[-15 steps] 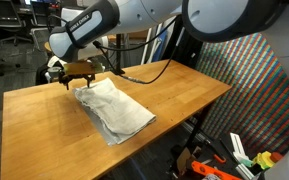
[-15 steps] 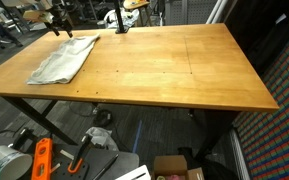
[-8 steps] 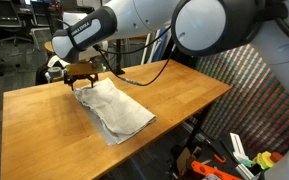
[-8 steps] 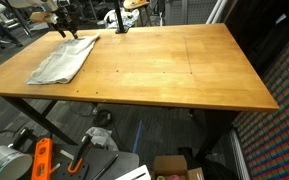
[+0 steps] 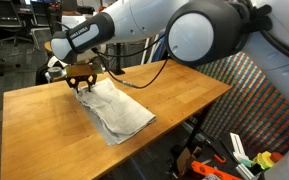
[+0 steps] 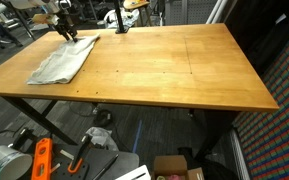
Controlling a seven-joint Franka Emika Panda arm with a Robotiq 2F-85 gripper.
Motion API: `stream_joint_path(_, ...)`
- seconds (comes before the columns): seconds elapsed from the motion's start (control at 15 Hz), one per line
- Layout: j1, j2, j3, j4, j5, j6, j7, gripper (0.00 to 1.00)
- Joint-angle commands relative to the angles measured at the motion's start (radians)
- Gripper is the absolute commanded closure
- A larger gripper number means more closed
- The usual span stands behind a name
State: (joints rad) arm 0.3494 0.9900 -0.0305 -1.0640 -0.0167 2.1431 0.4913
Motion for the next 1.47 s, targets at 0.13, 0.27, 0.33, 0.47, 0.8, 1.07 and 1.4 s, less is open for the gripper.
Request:
stream_joint_path(0.13, -0.001, 0.056, -0.009, 0.126, -0.011, -0.067, 0.035, 0.87)
stream_joint_path(0.27, -0.006, 0.069, -0.011, 0.157, -0.006, -0.081, 0.052, 0.89)
stream_joint_path(0.33, -0.01, 0.076, -0.012, 0.175, -0.001, -0.082, 0.069, 0.9)
stream_joint_path(0.47, -0.016, 0.089, -0.013, 0.207, 0.009, -0.061, 0.113, 0.85)
stream_joint_path(0.8, -0.036, 0.133, -0.016, 0.308, 0.014, -0.057, 0.24, 0.84)
stream_joint_path(1.07, -0.049, 0.151, 0.0, 0.35, 0.011, -0.115, 0.256, 0.52)
stream_joint_path(1.4, -0.077, 0.071, 0.066, 0.265, 0.04, -0.195, 0.118, 0.14)
